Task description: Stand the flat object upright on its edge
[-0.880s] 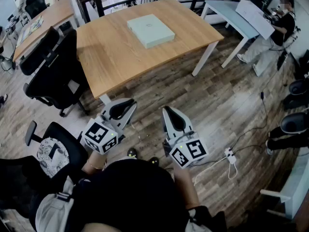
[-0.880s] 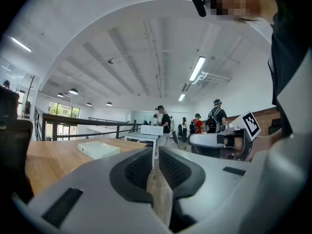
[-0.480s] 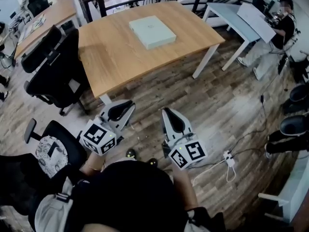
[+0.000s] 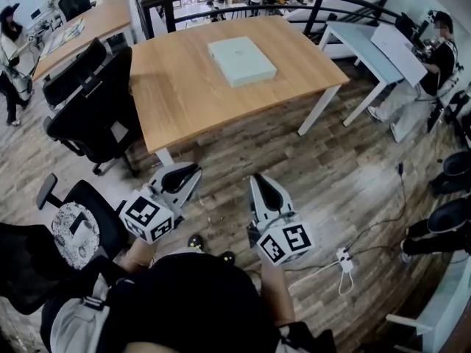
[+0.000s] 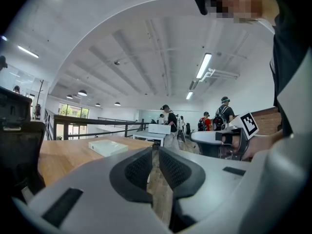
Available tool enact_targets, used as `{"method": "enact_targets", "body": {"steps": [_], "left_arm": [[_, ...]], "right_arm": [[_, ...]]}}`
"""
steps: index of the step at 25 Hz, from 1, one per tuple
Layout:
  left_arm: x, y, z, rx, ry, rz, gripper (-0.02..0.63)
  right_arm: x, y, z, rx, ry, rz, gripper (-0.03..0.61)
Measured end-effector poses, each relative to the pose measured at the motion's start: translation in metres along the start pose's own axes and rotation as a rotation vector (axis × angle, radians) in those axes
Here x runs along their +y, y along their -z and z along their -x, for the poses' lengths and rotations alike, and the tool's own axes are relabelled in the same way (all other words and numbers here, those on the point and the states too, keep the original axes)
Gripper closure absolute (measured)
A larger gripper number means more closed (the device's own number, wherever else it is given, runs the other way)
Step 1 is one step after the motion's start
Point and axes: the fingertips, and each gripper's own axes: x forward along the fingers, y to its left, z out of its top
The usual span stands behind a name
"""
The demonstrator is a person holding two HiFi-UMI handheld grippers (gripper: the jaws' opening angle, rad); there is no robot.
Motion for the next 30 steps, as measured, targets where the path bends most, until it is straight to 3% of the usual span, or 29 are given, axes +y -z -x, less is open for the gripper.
{"method": "enact_targets", "body": {"steps": [17, 30], "left_arm": [[-0.035, 0.0, -0.022, 0.009, -0.023, 0.005, 0.561], [-0.083, 0.005, -0.037, 0.02, 0.034, -0.03, 0.563]], "right_arm": [[-0.024, -0.007, 0.036, -0.005, -0.016, -0.005, 0.543], [-0.034, -0.011, 0.074, -0.024, -0.005, 0.006, 0.543]]}}
